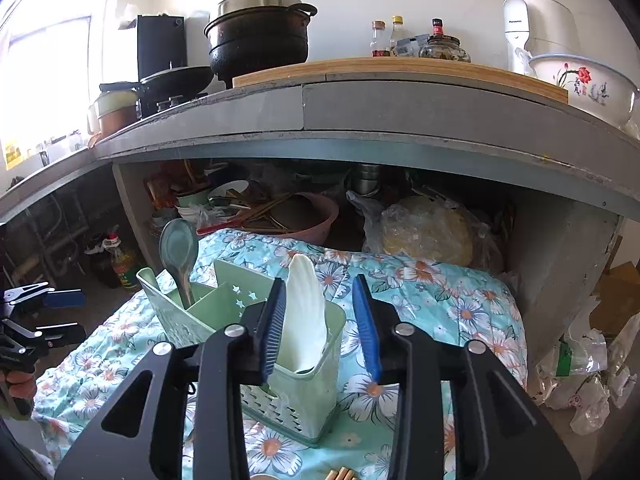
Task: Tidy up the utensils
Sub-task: 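Lower the white spoon into the green holder and open the right tool, then grasp the second steel spoon with the left tool while the right tool approaches the small white spoon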
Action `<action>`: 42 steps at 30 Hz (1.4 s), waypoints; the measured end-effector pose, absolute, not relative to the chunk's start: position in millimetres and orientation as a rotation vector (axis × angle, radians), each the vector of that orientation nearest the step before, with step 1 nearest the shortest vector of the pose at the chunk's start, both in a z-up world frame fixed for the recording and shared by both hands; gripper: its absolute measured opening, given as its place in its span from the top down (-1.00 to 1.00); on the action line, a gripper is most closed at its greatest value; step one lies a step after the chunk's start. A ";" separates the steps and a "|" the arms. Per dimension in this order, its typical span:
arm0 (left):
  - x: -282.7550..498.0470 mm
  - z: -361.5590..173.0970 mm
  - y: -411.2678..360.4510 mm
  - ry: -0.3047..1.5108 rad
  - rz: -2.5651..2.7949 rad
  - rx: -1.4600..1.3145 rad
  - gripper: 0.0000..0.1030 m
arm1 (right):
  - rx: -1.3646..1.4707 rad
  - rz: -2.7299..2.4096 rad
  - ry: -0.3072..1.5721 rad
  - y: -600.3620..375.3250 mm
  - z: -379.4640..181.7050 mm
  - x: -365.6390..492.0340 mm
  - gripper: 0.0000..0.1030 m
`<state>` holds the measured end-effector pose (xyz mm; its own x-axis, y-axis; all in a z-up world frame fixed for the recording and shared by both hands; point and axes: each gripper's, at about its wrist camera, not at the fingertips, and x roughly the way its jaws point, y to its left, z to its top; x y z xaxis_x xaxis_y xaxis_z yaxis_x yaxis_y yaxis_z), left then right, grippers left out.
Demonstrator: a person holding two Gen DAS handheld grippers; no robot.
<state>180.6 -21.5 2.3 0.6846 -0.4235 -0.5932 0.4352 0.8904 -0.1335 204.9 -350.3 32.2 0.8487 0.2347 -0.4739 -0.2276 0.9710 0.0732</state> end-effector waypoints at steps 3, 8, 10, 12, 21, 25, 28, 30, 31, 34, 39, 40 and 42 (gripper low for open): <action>180.8 1.9 -23.3 0.664 -0.490 0.018 -0.38 | 0.046 0.248 0.491 -355.8 37.9 197.4 0.15; 179.8 -0.3 -29.3 0.673 -0.531 0.028 -0.39 | 0.152 0.268 0.484 -370.9 48.1 175.4 0.04; 179.8 -2.1 -33.4 0.682 -0.559 0.039 -0.39 | 0.195 0.283 0.497 -376.0 49.0 162.8 0.02; 180.1 -4.9 -39.9 0.699 -0.600 0.056 -0.39 | 0.218 0.284 0.523 -377.5 46.2 151.4 0.02; 184.2 -35.9 -87.1 0.809 -0.810 0.193 -0.34 | 0.380 0.315 0.700 -377.3 -8.6 94.2 0.02; 192.9 -51.3 -106.5 0.869 -0.906 0.234 -0.19 | 0.441 0.306 0.741 -376.5 -29.6 77.6 0.02; 201.0 -63.6 -120.7 0.916 -0.968 0.268 -0.11 | 0.485 0.299 0.761 -377.2 -40.7 68.0 0.02; 206.0 -73.4 -128.9 0.937 -0.974 0.303 0.01 | 0.506 0.296 0.769 -378.2 -45.2 63.7 0.02; 207.5 -79.0 -131.8 0.950 -0.982 0.318 0.03 | 0.513 0.293 0.775 -378.3 -47.3 61.2 0.02; 212.3 -93.8 -139.2 0.980 -0.982 0.360 0.16 | 0.512 0.281 0.786 -377.9 -49.8 54.7 0.02; 216.8 -106.9 -141.5 1.001 -0.976 0.364 0.26 | 0.521 0.266 0.796 -380.5 -53.0 47.3 0.02; 217.3 -107.5 -141.6 1.003 -0.975 0.359 0.27 | 0.524 0.264 0.799 -381.4 -54.3 46.9 0.02; 218.1 -108.6 -142.6 1.006 -0.971 0.352 0.27 | 0.529 0.263 0.805 -381.2 -56.5 46.8 0.02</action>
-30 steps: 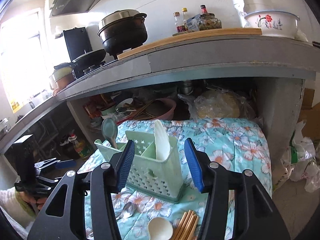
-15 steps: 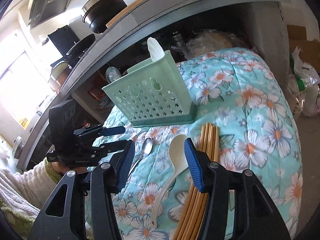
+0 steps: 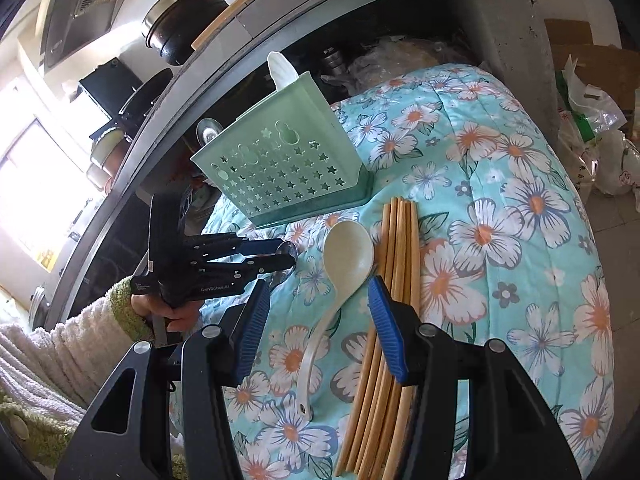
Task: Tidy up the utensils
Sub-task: 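Grasp the second steel spoon with the left tool while the right tool approaches the small white spoon, then grasp the small white spoon with the right tool while the left tool lifts the steel spoon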
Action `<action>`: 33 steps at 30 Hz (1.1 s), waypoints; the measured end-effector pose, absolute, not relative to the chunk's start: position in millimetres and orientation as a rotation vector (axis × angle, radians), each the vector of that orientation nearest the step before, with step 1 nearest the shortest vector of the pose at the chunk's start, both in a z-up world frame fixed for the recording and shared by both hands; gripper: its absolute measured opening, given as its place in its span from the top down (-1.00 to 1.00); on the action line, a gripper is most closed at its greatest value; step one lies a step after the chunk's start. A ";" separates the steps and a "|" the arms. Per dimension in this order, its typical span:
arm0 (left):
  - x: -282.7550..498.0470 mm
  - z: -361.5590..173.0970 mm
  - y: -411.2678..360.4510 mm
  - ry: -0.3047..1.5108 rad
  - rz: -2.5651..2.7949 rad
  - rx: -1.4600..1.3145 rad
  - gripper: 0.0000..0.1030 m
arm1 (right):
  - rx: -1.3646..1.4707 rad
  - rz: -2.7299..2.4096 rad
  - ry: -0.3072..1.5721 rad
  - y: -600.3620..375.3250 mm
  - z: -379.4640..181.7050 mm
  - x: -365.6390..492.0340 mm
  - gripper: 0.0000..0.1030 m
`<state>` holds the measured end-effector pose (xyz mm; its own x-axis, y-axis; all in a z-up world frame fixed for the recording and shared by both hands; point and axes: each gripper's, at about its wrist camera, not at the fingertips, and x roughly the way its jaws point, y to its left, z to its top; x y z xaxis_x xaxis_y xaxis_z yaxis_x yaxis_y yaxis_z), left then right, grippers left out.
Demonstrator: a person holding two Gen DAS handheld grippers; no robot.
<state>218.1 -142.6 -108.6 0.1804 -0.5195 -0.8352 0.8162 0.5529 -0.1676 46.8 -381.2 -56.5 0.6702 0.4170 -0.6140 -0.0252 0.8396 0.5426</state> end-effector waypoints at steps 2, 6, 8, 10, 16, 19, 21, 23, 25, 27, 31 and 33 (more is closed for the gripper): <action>217.5 -108.5 -142.1 1.007 -0.965 0.352 0.29 | 0.532 0.261 0.809 -380.8 -57.9 46.3 0.02; 214.7 -105.2 -143.5 1.014 -0.974 0.358 0.45 | 0.533 0.262 0.806 -379.0 -57.6 45.1 0.02; 213.2 -104.7 -146.3 1.016 -0.973 0.362 0.55 | 0.534 0.261 0.807 -379.0 -57.6 44.8 0.02; 210.8 -104.2 -148.4 1.004 -0.954 0.375 0.65 | 0.537 0.258 0.806 -379.3 -57.5 43.9 0.02; 203.4 -97.7 -147.5 0.973 -0.918 0.368 0.90 | 0.538 0.244 0.804 -380.9 -57.4 42.3 0.02; 197.8 -95.0 -146.1 0.962 -0.893 0.374 0.94 | 0.537 0.238 0.809 -381.6 -58.3 43.5 0.02; 195.2 -92.5 -142.0 0.961 -0.878 0.360 0.97 | 0.528 0.234 0.812 -380.4 -57.9 45.9 0.03; 193.8 -90.4 -136.1 0.964 -0.849 0.339 0.98 | 0.518 0.230 0.817 -378.6 -57.9 48.5 0.06; 193.7 -88.1 -126.5 0.967 -0.807 0.310 0.98 | 0.506 0.226 0.824 -377.3 -59.2 52.4 0.11; 195.4 -86.5 -115.8 0.973 -0.762 0.272 0.98 | 0.488 0.221 0.828 -376.8 -60.1 58.3 0.15; 199.5 -84.5 -92.4 0.983 -0.683 0.177 0.98 | 0.430 0.218 0.829 -376.6 -57.9 78.9 0.23; 200.8 -83.0 -80.2 0.985 -0.653 0.134 0.98 | 0.395 0.226 0.828 -373.8 -57.0 90.0 0.25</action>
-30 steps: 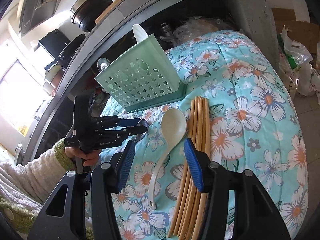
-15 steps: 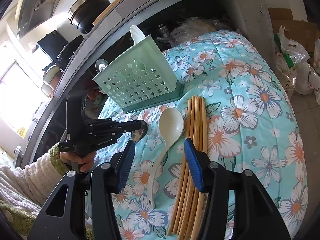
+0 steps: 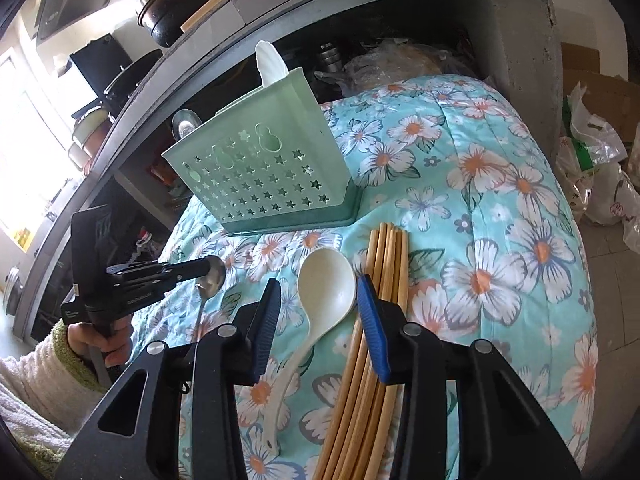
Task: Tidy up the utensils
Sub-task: 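Grasp the small white spoon with the right tool while the left tool lifts the steel spoon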
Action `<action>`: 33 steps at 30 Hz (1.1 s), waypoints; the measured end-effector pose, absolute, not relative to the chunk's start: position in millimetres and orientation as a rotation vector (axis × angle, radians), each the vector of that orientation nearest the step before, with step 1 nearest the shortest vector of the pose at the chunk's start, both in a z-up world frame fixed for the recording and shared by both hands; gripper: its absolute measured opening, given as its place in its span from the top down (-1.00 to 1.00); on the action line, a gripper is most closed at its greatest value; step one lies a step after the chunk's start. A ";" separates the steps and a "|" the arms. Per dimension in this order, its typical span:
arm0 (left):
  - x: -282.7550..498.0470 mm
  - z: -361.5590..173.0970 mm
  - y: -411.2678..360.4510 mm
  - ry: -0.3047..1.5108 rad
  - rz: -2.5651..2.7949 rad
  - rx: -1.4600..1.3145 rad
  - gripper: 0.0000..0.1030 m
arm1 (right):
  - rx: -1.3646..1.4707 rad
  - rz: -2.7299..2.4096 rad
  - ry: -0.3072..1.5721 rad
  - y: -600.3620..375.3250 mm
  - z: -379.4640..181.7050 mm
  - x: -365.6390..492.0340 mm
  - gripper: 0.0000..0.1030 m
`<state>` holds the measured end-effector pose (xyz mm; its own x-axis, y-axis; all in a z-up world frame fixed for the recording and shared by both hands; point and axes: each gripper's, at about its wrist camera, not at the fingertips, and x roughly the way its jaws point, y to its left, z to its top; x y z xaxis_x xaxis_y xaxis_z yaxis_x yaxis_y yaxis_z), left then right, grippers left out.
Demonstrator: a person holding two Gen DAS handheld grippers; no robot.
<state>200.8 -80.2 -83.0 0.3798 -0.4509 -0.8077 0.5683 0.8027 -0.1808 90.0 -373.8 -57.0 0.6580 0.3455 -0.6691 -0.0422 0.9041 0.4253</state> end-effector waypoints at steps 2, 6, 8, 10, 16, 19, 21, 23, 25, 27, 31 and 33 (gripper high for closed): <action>201.7 -81.8 -70.2 0.987 -0.628 0.102 0.98 | 0.341 0.227 0.842 -369.7 -59.7 103.4 0.27; 203.5 -78.7 -55.9 0.989 -0.593 0.063 0.98 | 0.226 0.218 0.879 -359.2 -69.6 126.7 0.32; 203.9 -76.2 -50.4 0.988 -0.579 0.050 0.98 | 0.191 0.217 0.887 -356.3 -73.0 133.5 0.33; 203.8 -73.1 -46.4 0.982 -0.571 0.041 0.98 | 0.171 0.229 0.897 -354.7 -76.0 139.9 0.35; 203.9 -68.5 -44.1 0.966 -0.537 0.036 0.98 | 0.127 0.259 0.936 -348.8 -84.6 151.4 0.49; 203.8 -67.0 -45.4 0.963 -0.518 0.043 0.98 | 0.106 0.268 0.954 -344.7 -87.8 153.9 0.63; 203.2 -64.6 -46.9 0.955 -0.500 0.057 0.98 | 0.098 0.270 0.959 -342.9 -88.9 154.3 0.70; 202.8 -61.9 -48.3 0.947 -0.486 0.070 0.98 | 0.090 0.267 0.960 -341.2 -88.8 153.2 0.80; 201.9 -60.1 -49.7 0.944 -0.472 0.082 0.98 | 0.089 0.264 0.959 -340.2 -86.8 151.3 0.87; 201.2 -59.0 -51.5 0.944 -0.457 0.095 0.98 | 0.089 0.263 0.962 -338.7 -85.0 150.2 0.88; 200.2 -59.1 -55.5 0.942 -0.435 0.123 0.98 | 0.099 0.258 0.977 -338.5 -86.6 152.2 0.87; 200.0 -59.5 -56.8 0.944 -0.426 0.126 0.98 | 0.113 0.254 0.990 -340.1 -89.4 154.2 0.84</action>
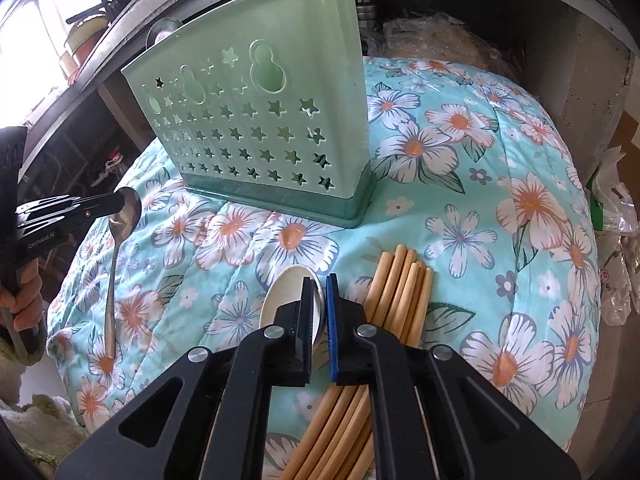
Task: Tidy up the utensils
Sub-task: 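Grasp the small white spoon with the right tool while the left tool lifts the steel spoon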
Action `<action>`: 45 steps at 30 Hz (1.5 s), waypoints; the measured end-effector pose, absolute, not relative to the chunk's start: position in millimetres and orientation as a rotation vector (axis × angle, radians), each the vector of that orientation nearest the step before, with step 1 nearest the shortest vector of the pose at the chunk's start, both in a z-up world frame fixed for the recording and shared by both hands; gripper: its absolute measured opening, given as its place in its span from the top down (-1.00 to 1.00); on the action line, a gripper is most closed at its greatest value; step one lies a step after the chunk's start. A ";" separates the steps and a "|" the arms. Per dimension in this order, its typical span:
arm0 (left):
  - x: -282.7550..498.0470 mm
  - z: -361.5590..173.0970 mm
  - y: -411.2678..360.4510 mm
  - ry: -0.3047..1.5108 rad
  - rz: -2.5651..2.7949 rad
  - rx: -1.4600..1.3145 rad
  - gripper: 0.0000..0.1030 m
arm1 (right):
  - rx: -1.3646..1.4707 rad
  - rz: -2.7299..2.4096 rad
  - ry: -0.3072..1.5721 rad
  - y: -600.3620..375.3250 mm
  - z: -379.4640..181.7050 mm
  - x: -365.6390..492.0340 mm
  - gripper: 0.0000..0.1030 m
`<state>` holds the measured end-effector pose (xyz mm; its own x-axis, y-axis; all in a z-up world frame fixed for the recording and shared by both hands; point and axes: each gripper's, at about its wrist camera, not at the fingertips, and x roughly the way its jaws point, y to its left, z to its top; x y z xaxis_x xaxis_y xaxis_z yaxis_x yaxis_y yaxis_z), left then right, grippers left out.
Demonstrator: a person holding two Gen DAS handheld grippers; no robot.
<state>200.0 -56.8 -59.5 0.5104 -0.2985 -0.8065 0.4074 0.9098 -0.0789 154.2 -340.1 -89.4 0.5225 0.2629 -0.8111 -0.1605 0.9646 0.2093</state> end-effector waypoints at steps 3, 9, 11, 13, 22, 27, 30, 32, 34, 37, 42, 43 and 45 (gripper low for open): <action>199.4 -59.2 -58.3 0.944 -0.416 0.137 0.98 | 0.129 0.247 1.006 -341.9 -94.3 156.7 0.82; 197.5 -58.0 -61.7 0.935 -0.402 0.167 0.98 | 0.142 0.230 1.011 -342.0 -97.8 157.2 0.84; 197.0 -57.7 -62.0 0.933 -0.401 0.171 0.98 | 0.146 0.225 1.008 -341.6 -96.7 155.7 0.86; 196.6 -57.4 -62.1 0.931 -0.400 0.175 0.98 | 0.138 0.220 1.004 -339.3 -93.8 153.7 0.88; 193.7 -54.8 -62.1 0.923 -0.394 0.185 0.98 | 0.101 0.200 0.955 -329.7 -72.2 138.2 0.88; 192.9 -53.4 -61.4 0.917 -0.392 0.187 0.98 | 0.096 0.188 0.905 -328.6 -54.1 130.0 0.88; 192.2 -52.9 -61.2 0.914 -0.391 0.188 0.98 | 0.095 0.175 0.873 -329.6 -42.5 124.3 0.88; 191.8 -52.5 -60.8 0.912 -0.390 0.189 0.98 | 0.096 0.167 0.854 -329.9 -34.7 120.8 0.88; 191.3 -51.5 -60.8 0.910 -0.390 0.191 0.98 | 0.096 0.159 0.833 -331.2 -27.3 116.9 0.88; 189.8 -50.1 -60.9 0.905 -0.390 0.193 0.98 | 0.095 0.149 0.802 -332.3 -16.4 110.3 0.88; 185.7 -47.3 -60.8 0.896 -0.388 0.192 0.98 | 0.102 0.133 0.761 -335.2 -3.0 100.6 0.88; 185.1 -46.8 -60.6 0.894 -0.388 0.192 0.98 | 0.107 0.131 0.753 -335.7 -0.2 98.7 0.88; 183.5 -45.4 -60.4 0.890 -0.388 0.191 0.98 | 0.118 0.129 0.741 -337.5 3.6 94.7 0.88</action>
<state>183.4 -60.4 -45.4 0.5658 -0.2493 -0.7859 0.4061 0.9138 0.0025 94.7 -337.5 3.6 0.7306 0.1586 -0.6642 -0.0752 0.9854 0.1526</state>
